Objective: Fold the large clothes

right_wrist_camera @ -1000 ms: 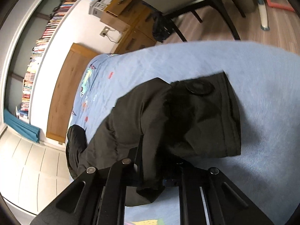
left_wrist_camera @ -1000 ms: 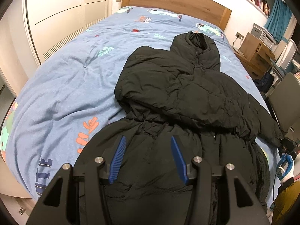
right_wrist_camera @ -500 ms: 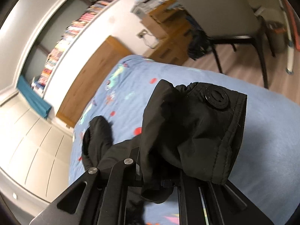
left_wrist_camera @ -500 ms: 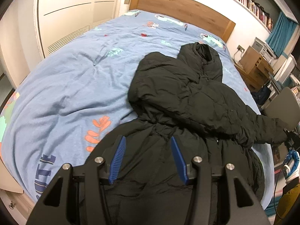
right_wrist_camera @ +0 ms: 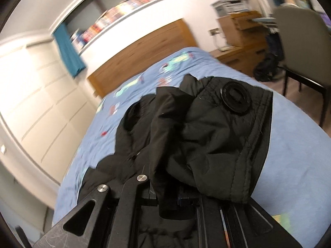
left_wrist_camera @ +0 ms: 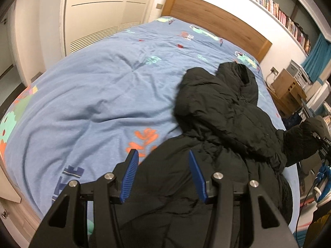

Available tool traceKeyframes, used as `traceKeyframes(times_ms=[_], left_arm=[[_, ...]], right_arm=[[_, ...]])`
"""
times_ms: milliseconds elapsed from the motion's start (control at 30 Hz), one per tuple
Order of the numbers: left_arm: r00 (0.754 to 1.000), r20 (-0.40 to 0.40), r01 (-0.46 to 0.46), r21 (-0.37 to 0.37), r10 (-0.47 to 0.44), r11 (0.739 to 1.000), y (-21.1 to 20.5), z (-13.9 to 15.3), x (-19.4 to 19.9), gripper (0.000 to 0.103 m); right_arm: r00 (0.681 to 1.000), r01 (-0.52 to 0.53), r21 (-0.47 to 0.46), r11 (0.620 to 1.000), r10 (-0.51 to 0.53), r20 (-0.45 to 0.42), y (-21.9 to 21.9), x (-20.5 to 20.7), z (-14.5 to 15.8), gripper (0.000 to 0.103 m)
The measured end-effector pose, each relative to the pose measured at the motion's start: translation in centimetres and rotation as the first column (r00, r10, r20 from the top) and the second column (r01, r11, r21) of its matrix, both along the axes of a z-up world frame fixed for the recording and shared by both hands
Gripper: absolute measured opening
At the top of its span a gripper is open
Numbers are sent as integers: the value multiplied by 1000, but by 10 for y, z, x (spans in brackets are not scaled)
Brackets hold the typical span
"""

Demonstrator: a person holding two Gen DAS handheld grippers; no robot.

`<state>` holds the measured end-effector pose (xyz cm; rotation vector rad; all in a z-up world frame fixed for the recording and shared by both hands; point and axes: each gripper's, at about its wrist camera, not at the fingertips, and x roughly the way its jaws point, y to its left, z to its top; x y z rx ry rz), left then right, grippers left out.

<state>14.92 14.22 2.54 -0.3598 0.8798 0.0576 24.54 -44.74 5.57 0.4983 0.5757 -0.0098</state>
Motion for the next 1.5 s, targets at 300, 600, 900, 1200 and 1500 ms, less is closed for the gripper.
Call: traceKeyframes(times_ms=[300,600,900,1200,1500], left_arm=[[999,-13,-42,-25,42,999,32,-15,-10,48],[997,-21,-70,-36,70,997,50,-21,-15,48],[997,-2,-71,-41,71,997,52,-9,-26,48],[999,38,-2,-16,3,1000,23,22,-37,48],[982,60,177,62,-181,982,-75,50,-2,48]], right_arm=[[980,-195,-120,973,187,-73,114,22,-16,11],[938,-314,-176,933,277,-208,201,41,-63,15],[898,-393,-213,894,324,-298,235,28,-94,58],[894,-432,-215,876,383,-235,237,-15,-55,58],[956,-274,-266,924,232,-179,176,-44,-19,78]])
